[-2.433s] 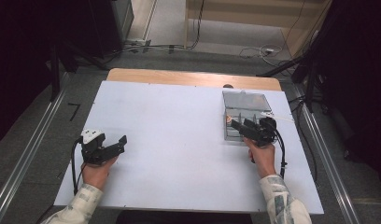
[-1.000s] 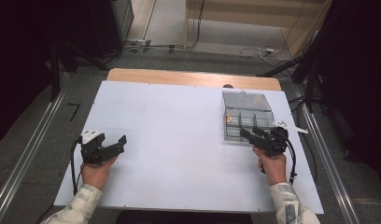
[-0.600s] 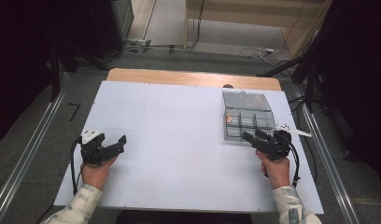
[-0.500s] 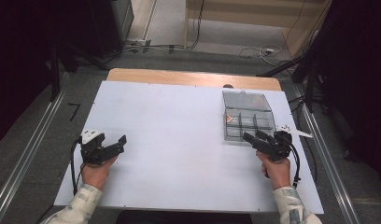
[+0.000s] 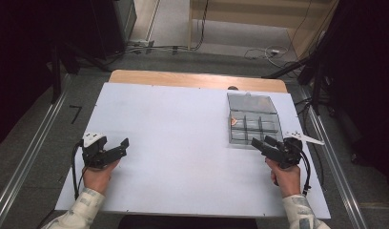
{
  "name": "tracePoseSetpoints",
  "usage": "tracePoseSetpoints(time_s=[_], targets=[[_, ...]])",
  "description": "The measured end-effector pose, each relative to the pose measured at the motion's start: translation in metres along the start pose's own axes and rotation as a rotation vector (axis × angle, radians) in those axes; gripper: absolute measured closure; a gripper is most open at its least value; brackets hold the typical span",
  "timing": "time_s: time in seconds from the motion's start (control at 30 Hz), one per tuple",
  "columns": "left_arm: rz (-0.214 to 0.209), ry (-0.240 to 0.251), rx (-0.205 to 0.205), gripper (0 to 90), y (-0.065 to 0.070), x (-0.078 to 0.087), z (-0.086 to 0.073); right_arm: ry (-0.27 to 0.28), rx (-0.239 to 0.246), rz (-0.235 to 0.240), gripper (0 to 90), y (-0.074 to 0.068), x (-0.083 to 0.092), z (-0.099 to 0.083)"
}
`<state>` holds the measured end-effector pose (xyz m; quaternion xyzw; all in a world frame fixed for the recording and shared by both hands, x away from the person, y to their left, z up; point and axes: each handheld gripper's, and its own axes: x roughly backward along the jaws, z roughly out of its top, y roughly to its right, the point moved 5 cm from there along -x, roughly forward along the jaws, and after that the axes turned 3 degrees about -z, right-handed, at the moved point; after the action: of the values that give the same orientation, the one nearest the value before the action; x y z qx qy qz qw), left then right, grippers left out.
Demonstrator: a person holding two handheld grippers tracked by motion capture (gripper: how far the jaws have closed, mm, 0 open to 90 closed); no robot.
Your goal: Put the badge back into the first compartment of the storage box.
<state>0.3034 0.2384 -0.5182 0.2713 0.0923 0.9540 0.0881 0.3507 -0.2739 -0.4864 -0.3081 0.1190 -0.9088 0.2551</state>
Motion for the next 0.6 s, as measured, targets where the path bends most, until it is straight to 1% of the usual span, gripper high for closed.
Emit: tracePoseSetpoints(time_s=[0.23,0.6], targets=[[0.002,0.001,0.001,15.7,0.000,0.000,0.000,-0.007,0.005,-0.006,23.7,0.002,0.003,-0.003],[0.003,0.000,0.003,15.7,-0.001,0.001,0.000,0.000,-0.011,-0.033,23.6,0.014,0.015,-0.009]])
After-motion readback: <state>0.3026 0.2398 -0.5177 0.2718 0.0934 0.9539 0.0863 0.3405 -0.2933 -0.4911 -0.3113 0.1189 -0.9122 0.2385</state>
